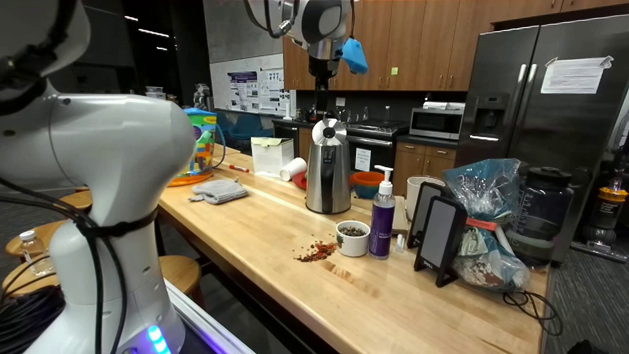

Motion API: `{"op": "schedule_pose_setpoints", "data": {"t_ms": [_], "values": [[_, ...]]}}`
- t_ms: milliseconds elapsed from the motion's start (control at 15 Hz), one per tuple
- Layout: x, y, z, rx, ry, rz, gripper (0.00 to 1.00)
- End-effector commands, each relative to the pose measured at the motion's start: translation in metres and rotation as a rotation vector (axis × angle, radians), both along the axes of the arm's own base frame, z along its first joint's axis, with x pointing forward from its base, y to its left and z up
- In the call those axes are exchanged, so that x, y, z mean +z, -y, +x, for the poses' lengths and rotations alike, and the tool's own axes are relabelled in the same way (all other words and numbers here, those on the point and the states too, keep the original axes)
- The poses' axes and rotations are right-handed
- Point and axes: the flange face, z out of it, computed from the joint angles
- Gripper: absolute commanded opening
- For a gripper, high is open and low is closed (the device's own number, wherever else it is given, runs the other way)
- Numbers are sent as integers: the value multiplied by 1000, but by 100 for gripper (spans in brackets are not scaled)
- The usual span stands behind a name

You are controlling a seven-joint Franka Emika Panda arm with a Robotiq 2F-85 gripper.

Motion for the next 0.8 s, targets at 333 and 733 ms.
{"op": "schedule_pose_setpoints", "data": {"t_ms": [333, 733], "values": [[-2, 36, -64, 99, 180, -78, 100], [-18, 47, -80, 123, 359, -140, 100]]}}
